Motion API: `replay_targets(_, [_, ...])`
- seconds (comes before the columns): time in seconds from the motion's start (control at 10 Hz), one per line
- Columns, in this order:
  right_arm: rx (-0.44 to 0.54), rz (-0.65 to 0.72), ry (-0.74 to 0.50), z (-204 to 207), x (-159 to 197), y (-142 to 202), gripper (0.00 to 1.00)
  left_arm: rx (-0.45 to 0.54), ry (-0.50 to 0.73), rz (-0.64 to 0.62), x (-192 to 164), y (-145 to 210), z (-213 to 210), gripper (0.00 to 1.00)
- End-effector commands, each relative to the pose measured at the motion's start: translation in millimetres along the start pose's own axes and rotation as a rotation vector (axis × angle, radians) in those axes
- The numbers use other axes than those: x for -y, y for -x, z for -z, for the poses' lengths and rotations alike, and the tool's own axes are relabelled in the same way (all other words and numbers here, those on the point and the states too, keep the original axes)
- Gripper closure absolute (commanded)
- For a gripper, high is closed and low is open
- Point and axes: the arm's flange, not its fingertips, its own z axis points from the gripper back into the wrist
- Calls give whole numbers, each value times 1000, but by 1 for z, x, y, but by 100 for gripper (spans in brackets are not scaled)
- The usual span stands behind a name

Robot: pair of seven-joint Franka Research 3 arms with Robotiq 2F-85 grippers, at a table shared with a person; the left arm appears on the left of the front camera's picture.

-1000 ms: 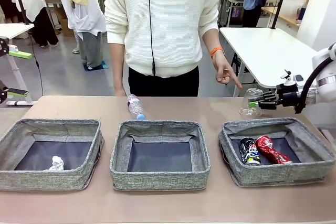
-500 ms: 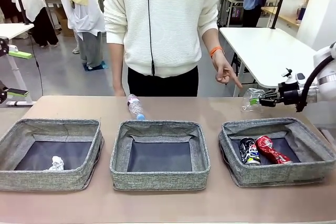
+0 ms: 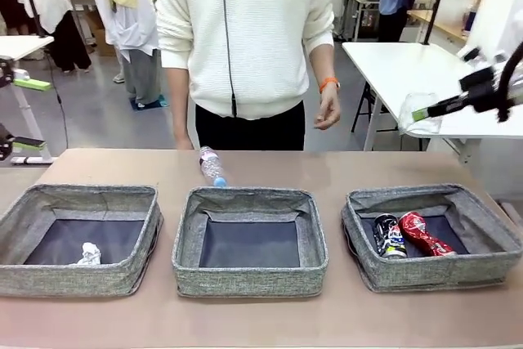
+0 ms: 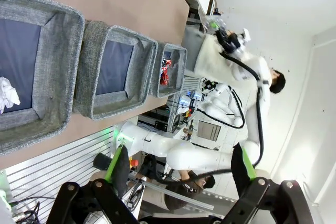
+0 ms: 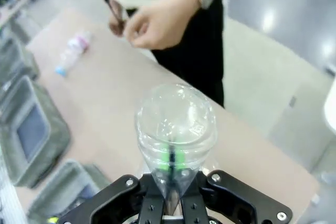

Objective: Sort the waste into the appropriate baskets.
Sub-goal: Pick up the waste item pointed out by the person.

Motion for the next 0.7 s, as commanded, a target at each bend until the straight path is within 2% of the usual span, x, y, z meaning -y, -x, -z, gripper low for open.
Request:
replay_targets(0.0, [-157, 122, 70, -19, -89, -37, 100, 5, 11, -4, 2, 2, 0, 0])
replay_targets(0.3, [-201, 202, 24, -25, -165, -58, 100, 5, 11, -4, 2, 2, 0, 0])
replay_targets(0.5, [-198, 152, -77, -19, -222, -44, 100, 5, 11, -4, 2, 2, 0, 0])
replay_targets(0.6, [-232, 111, -114, -8, -246, -27, 100, 5, 11, -4, 2, 2, 0, 0])
